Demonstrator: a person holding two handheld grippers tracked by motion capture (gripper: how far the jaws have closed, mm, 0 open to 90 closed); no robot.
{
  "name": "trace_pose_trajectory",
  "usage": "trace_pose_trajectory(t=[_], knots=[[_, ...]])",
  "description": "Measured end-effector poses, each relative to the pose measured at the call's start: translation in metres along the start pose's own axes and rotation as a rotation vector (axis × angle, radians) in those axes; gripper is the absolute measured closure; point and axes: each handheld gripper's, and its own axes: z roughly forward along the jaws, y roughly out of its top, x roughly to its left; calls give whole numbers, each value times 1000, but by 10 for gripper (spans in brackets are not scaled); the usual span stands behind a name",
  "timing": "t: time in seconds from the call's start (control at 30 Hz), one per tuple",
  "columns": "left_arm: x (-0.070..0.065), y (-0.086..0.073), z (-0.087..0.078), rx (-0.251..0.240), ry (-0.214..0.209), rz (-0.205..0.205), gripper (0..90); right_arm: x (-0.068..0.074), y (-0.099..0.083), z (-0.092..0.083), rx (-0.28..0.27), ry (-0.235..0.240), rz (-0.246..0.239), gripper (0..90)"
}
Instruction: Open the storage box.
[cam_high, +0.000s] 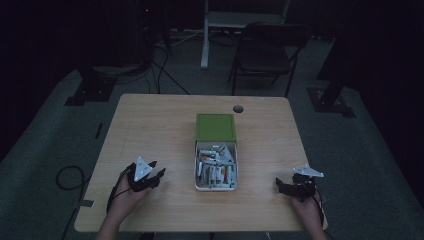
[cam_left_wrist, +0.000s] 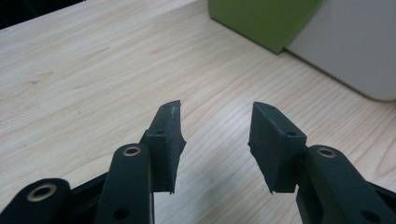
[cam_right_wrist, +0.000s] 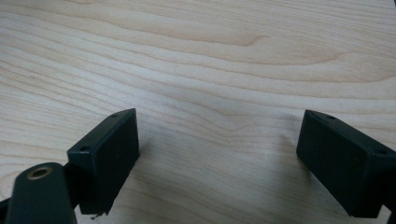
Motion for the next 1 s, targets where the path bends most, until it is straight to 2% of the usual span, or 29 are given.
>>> trace_pose_trajectory(t=[0.07, 0.13, 0.33, 0.43, 0.5, 0.53, 0.7, 0.8, 0.93, 1.0], knots=[[2, -2, -1, -3, 6, -9, 523, 0, 0, 0, 0, 0, 0, 125], [4, -3, -2, -5, 7, -32, 453, 0, 0, 0, 0, 0, 0, 124], [8, -9, -3, 27, 16, -39, 300, 0, 0, 0, 0, 0, 0, 125], [10, -12, -4, 38, 12, -56, 264, 0, 0, 0, 0, 0, 0, 125], [11, -14, -5, 48, 19, -52, 254, 0, 0, 0, 0, 0, 0, 125], [12, -15, -5, 51, 17, -51, 212, 0, 0, 0, 0, 0, 0, 124], [16, -19, -7, 75, 18, -65, 147, 0, 0, 0, 0, 0, 0, 125], [19, -23, -7, 99, 32, -59, 112, 0, 0, 0, 0, 0, 0, 125], [23, -25, -9, 116, 72, -82, 101, 0, 0, 0, 0, 0, 0, 125], [27, -26, -10, 123, 89, -109, 101, 0, 0, 0, 0, 0, 0, 125]])
